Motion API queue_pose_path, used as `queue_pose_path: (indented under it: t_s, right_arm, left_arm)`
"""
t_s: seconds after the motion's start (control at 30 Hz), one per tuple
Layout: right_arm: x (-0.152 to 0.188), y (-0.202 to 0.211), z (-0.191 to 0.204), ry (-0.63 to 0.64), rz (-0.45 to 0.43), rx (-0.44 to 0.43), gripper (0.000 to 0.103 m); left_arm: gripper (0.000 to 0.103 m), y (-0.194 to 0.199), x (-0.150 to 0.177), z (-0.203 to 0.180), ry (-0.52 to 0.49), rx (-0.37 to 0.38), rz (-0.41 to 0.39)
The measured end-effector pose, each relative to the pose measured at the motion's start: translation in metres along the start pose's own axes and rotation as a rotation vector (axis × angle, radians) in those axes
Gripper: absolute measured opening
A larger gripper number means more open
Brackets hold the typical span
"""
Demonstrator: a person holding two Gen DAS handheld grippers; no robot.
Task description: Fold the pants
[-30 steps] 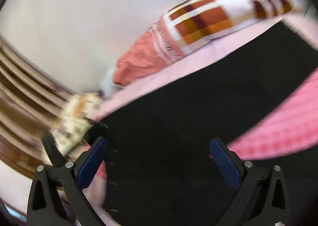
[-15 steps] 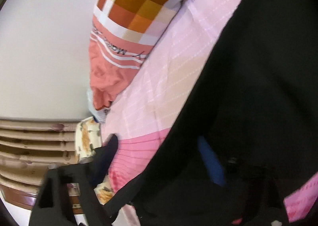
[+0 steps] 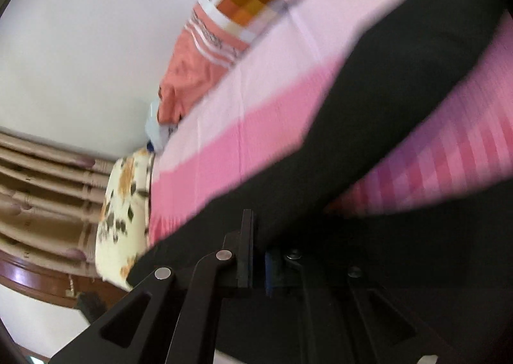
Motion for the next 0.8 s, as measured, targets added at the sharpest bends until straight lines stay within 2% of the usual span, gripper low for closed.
queue_pose_path:
  t_s: [0.13, 0.23, 0.4, 0.47, 0.57, 0.6, 0.63, 0.67, 0.73, 0.8]
  right_arm:
    - [0.059, 0.015, -0.022, -0.068, 0.05, 0.012, 0.006]
    - [0.088, 0.016, -0.038, -0.13, 0.073, 0.003, 0.006]
    - [0.119, 0.003, -0.07, -0.206, 0.133, 0.0, 0.006]
    - [0.121, -0.002, -0.077, -0.219, 0.148, -0.036, 0.007]
    - [0.119, 0.006, -0.086, -0.265, 0.119, -0.127, 0.011]
    - [0.118, 0.011, -0.089, -0.263, 0.102, -0.136, 0.013]
    - [0.115, 0.017, -0.093, -0.258, 0.075, -0.136, 0.02]
    - [0.109, 0.029, -0.101, -0.257, 0.021, -0.148, 0.028]
    - [0.097, 0.049, -0.119, -0.281, -0.073, -0.183, 0.037]
    - [0.08, 0.068, -0.14, -0.326, -0.16, -0.223, 0.038]
  left_arm:
    - [0.017, 0.009, 0.023, 0.003, 0.007, -0.032, 0.032]
    - [0.017, 0.013, 0.043, 0.008, 0.015, -0.059, 0.067]
    - [0.017, 0.004, 0.082, 0.028, 0.034, -0.144, 0.152]
    - [0.017, 0.002, 0.091, 0.033, 0.033, -0.191, 0.173]
    - [0.017, 0.015, 0.091, 0.037, 0.058, -0.261, 0.147]
    - [0.017, 0.022, 0.09, 0.034, 0.055, -0.29, 0.122]
    - [0.019, 0.036, 0.086, 0.029, 0.04, -0.347, 0.074]
    - [0.022, 0.044, 0.082, 0.025, 0.029, -0.379, 0.041]
    - [0.047, 0.066, 0.074, 0.011, 0.004, -0.443, -0.045]
    - [0.071, 0.082, 0.065, -0.004, -0.017, -0.455, -0.122]
Point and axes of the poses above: each gripper's, at about its wrist camera, not at the fingertips, and y roughly against the way its jaws point, z to its left, x to its underside, the point moved 1 cm from there along -y, roughly the way its jaws point, and after that the axes turned 1 degree about -z, right-handed, at the moved point
